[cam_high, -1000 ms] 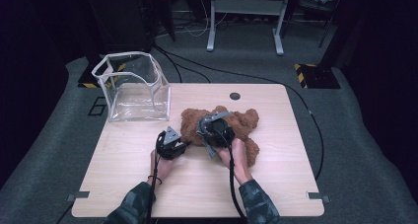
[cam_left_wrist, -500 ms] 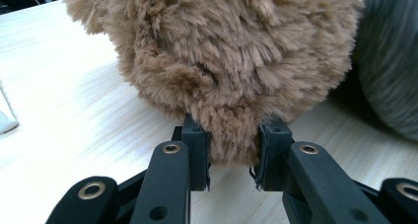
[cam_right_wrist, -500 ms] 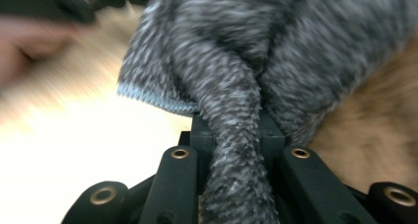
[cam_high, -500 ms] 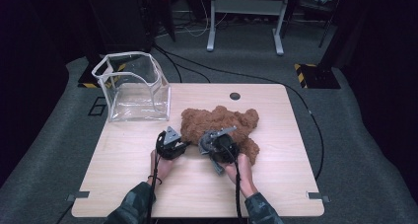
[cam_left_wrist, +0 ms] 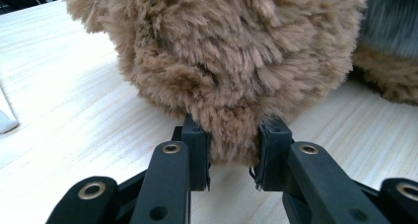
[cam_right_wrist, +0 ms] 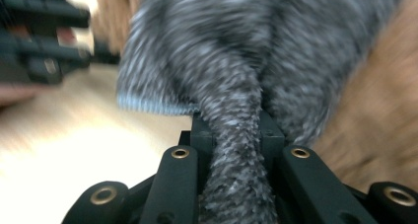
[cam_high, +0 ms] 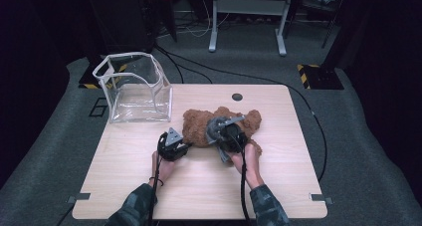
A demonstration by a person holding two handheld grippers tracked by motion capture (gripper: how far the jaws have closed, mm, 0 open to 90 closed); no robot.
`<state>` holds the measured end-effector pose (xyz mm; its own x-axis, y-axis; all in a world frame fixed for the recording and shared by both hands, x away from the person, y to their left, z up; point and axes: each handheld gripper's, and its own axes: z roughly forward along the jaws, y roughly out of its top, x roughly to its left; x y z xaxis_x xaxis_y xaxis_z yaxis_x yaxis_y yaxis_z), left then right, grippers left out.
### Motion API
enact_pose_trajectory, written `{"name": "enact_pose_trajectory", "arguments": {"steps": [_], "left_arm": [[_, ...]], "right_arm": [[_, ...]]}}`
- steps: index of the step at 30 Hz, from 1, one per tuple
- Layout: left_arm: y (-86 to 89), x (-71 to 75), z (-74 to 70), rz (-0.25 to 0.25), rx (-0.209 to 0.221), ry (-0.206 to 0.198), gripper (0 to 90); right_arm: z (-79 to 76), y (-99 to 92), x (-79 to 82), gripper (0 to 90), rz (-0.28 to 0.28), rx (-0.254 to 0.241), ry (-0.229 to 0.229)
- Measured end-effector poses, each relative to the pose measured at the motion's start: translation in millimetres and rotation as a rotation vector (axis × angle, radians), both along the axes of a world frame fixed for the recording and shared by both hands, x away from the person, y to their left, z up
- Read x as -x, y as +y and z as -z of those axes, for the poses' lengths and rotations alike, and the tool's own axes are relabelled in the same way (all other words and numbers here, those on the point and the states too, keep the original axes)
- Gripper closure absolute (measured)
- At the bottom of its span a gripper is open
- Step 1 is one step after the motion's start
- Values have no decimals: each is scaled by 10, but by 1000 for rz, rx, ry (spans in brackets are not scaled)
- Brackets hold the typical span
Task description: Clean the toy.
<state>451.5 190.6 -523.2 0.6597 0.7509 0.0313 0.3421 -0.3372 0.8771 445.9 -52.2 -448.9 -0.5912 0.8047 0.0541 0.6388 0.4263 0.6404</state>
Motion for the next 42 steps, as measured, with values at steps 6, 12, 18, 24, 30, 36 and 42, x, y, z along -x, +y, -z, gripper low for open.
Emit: {"name": "enact_pose_trajectory", "arguments": {"steps": [6,12,18,24,30,36,42], "left_arm": [[-3,0,1,-2,-1,-1,718],[0,0,0,-1,0,0,717],[-1,1,0,-1,0,-1,717],[-16,3,5,-1,-4,-5,718],[-21,4,2,-5,-14,0,720],[-19,0,6,-8,-10,-6,720],[-12,2,0,-1,-8,4,719]], "right_arm": [[157,-9,164,769,-30,19,51],[35,-4,206,764,-61,33,29],[-209,-49,93,766,28,106,-90],[125,-165,87,771,54,124,-31],[284,-181,139,772,21,57,59],[334,-40,182,771,-51,14,143],[44,-92,230,768,-5,27,-21]]}}
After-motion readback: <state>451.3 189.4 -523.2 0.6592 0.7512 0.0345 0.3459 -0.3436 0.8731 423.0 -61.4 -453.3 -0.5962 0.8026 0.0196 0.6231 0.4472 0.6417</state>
